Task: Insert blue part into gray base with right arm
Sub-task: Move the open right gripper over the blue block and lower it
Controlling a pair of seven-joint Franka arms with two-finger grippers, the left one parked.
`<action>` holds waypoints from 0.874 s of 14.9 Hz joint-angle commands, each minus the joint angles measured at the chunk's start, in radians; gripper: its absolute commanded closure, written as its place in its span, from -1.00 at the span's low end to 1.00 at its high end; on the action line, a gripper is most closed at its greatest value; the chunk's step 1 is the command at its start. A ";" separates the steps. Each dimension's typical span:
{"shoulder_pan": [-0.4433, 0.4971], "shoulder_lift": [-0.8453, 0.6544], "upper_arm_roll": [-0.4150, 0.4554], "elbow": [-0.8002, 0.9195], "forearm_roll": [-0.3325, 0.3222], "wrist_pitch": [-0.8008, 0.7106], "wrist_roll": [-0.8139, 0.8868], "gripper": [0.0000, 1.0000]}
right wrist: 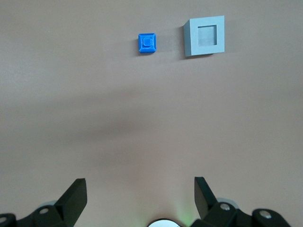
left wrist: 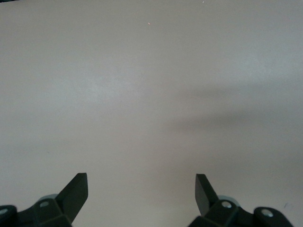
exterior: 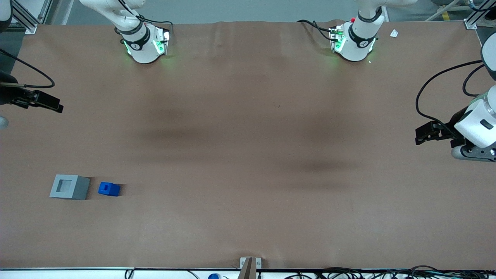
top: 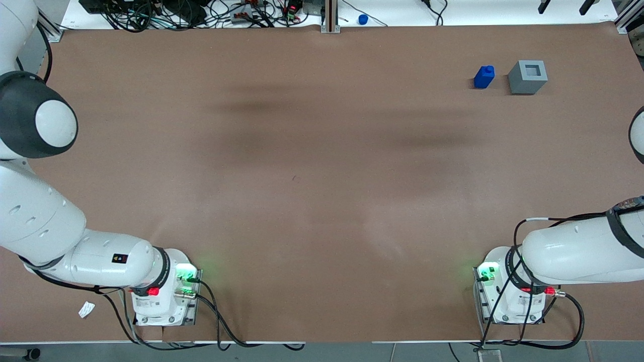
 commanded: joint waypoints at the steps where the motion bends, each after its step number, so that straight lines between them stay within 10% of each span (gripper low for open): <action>1: 0.004 -0.029 0.001 -0.013 -0.011 -0.023 0.008 -1.00; 8: -0.018 -0.003 -0.005 -0.058 0.006 0.087 0.000 -1.00; 13: -0.008 0.092 -0.005 -0.375 0.000 0.605 -0.001 -1.00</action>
